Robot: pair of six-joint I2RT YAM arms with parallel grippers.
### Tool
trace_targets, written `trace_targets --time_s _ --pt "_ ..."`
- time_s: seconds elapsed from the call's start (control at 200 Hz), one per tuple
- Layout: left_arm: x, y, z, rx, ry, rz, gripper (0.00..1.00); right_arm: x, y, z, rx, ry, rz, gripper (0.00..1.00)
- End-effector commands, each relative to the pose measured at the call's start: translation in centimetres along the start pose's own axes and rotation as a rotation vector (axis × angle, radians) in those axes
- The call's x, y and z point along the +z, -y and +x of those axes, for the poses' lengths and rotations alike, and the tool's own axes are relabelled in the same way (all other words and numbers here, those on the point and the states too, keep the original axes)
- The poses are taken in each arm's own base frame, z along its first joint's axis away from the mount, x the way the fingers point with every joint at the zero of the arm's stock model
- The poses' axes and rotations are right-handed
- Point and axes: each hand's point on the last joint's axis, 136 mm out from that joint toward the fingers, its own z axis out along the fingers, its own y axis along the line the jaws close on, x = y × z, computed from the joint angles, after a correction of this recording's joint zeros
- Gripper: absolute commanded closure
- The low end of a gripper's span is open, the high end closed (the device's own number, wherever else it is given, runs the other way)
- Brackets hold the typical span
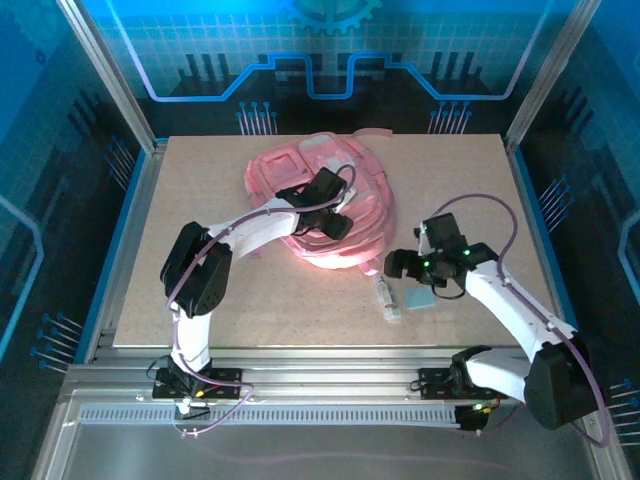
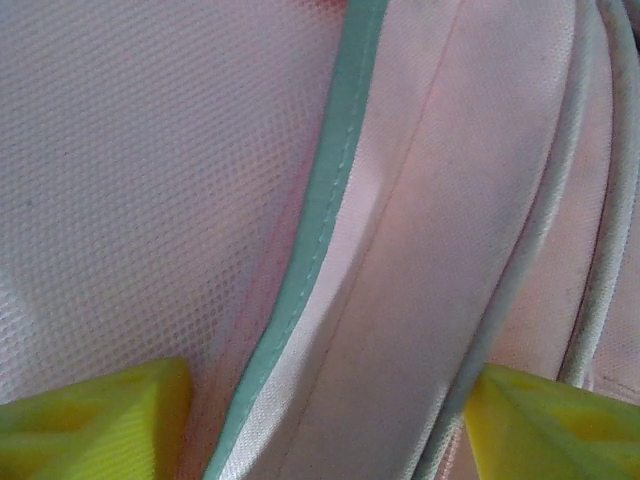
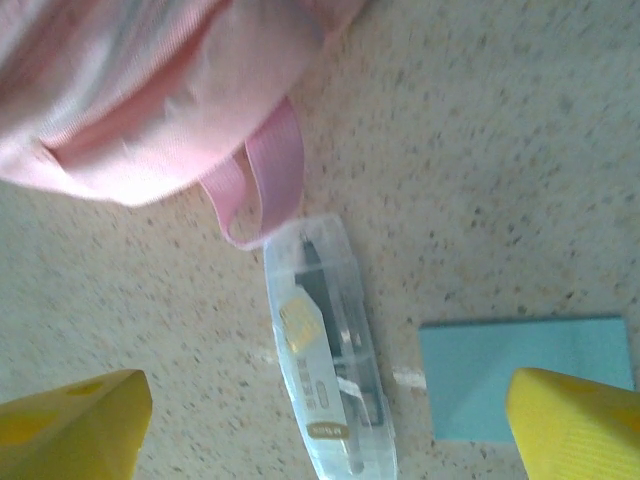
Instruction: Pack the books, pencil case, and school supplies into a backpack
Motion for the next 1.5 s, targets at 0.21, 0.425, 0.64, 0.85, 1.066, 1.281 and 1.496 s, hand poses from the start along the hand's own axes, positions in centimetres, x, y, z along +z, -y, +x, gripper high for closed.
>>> trace_targets --time_s 0.21,0.425,0.64,0.85,1.066,1.281,1.496 --pt "0.1 0.4 0.0 0.038 -0.051 0.033 0.90 3.3 -0.7 2.6 -0.117 -0.092 0.104 0.09" --pt "-0.3 0.4 -0.2 0.051 -0.046 0.040 1.00 6.1 -1.6 4.0 -0.167 -0.176 0.153 0.12" --pt "-1.0 0.3 -1.3 0.043 -0.014 0.065 1.00 7.9 -0.4 5.0 -0.214 -0.231 0.280 0.19" --pt "-2.9 -0.5 -2.8 0.004 0.036 0.104 1.00 8.1 -0.4 5.0 -0.214 -0.234 0.294 0.53" --pt "-5.2 -1.0 -5.3 -0.010 0.088 0.129 1.00 5.8 -1.9 3.4 -0.206 -0.182 0.217 0.66" --pt "-7.6 -2.3 -8.1 -0.030 0.137 0.134 1.00 2.6 -2.8 1.1 -0.123 -0.122 0.067 0.67" --pt "-8.0 -3.5 -9.5 -0.063 0.158 0.130 1.00 -1.4 -3.8 -2.4 -0.071 -0.020 -0.038 0.67"
